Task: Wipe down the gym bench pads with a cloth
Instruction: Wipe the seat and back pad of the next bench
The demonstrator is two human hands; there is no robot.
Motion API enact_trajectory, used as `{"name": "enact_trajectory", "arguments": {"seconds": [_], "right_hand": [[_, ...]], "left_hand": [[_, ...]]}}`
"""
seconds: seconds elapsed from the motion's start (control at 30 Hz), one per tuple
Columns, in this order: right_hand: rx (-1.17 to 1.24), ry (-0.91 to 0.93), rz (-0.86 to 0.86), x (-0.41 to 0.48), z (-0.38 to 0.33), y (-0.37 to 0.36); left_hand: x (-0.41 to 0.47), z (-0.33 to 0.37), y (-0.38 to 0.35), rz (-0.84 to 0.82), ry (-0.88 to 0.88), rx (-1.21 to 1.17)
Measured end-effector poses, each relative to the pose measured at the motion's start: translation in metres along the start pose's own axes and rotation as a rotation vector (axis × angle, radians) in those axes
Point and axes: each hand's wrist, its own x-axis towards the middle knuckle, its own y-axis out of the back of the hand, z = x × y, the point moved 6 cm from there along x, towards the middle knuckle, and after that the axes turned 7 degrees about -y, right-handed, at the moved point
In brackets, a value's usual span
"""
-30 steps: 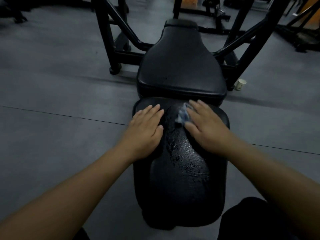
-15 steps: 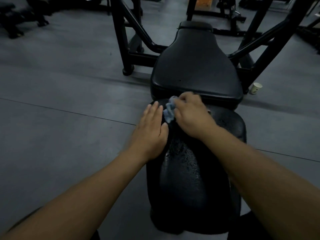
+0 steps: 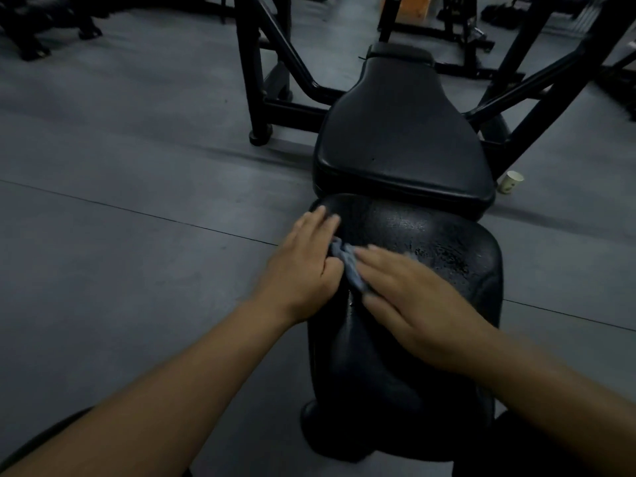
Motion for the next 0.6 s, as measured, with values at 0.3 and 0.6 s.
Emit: {"name": "enact_trajectory", "arguments": {"seconds": [0.3,0.6], "right_hand": [[-0.017,-0.035,0.083,-0.065,-0.027,-0.013],[0.103,-0.414,0.145,-0.034,0.063,0.004]], "left_hand": [[0.005,-0.002,-0.005,-0.018,-0.136,0.03],[0.001,0.004,-0.013,-0.015,-0.057,0.031]]}}
